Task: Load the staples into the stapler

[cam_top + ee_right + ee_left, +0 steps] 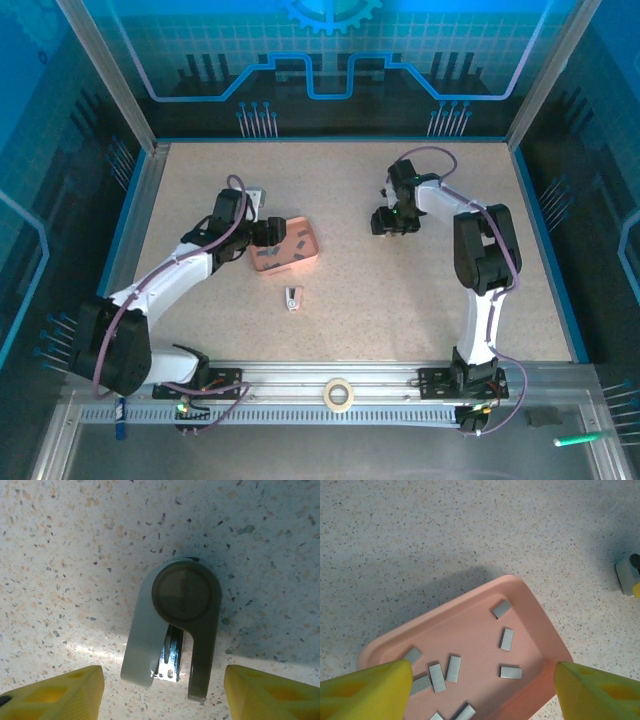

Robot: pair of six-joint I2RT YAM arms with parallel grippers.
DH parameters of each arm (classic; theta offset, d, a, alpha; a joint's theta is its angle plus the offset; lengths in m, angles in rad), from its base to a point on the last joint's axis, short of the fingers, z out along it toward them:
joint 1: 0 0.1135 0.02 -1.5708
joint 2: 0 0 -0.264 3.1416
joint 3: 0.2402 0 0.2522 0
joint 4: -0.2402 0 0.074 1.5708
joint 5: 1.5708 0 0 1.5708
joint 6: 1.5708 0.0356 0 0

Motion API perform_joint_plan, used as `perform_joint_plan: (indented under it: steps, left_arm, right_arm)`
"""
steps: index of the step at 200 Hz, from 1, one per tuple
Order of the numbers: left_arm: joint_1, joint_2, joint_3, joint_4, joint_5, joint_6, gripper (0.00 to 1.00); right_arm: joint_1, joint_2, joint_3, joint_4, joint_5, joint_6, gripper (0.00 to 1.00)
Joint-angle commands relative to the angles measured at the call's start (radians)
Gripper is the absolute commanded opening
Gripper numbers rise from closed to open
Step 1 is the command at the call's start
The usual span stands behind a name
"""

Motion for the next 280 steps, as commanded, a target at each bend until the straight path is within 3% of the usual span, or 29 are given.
perform_joint_plan:
  steps: [1, 75, 129, 198, 233, 280]
  left_arm:
    - [-0.006, 0.015, 0.037, -0.001, 0.024, -0.029, 0.76]
    - [-0.006, 0.021, 0.047, -0.008, 0.021, -0.03, 0.75]
    - [-0.007, -0.003, 0.068, -0.032, 0.024, -0.029, 0.75]
    - [-0.032, -0.052, 0.056, -0.012, 0.168, -0.079, 0.74]
    - [-0.064, -0.079, 0.037, 0.038, 0.232, -0.129, 0.72]
    - [-0.12, -0.091, 0.013, 0.18, 0.401, -0.159, 0.68]
  right_arm:
    - [0.013, 0.04, 0.036, -0.026, 0.01, -0.01, 0.63]
    - [0.02, 0.052, 0.029, -0.005, 0.077, -0.051, 0.46]
    - [0.022, -0.075, -0.073, 0.104, 0.075, -0.053, 0.4]
    - [0.074, -0.43, -0.395, 0.355, 0.014, 0.0, 0.39]
    - [0.136, -0.643, -0.561, 0.471, 0.002, 0.024, 0.38]
    - [0.248, -0.891, -0.736, 0.632, 0.003, -0.02, 0.36]
